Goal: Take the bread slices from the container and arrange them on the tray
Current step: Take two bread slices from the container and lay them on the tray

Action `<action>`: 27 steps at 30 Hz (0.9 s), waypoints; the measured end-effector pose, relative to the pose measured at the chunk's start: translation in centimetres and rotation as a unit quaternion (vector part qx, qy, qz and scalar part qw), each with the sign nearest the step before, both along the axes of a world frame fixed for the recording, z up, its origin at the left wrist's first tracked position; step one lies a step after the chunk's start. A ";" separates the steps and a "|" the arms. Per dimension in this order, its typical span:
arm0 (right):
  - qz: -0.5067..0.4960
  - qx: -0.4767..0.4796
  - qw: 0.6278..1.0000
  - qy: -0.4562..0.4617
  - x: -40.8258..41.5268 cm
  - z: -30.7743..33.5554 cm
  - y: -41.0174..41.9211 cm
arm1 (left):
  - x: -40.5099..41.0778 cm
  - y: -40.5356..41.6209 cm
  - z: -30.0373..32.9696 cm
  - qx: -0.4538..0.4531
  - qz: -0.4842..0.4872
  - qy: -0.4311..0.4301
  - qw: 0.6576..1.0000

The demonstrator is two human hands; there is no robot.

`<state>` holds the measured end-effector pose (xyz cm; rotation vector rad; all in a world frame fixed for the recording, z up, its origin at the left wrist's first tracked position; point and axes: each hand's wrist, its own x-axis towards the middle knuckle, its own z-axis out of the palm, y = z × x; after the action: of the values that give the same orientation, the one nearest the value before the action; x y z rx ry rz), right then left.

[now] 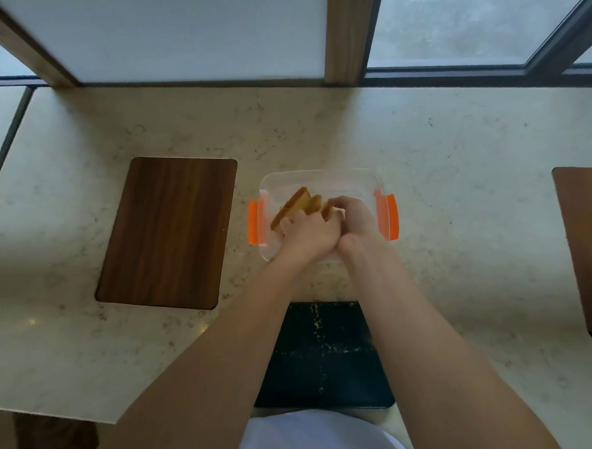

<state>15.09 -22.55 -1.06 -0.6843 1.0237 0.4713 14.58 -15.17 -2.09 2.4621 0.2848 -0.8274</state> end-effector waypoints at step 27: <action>0.109 -0.378 0.731 -0.557 -11.6 6.6 0.7 | -12.5 5.4 6.7 -0.236 -0.049 -0.459 0.855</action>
<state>3.46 -21.85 5.49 -1.5709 -0.0993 -0.2455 2.08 -9.74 4.64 2.1108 -0.3580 0.2891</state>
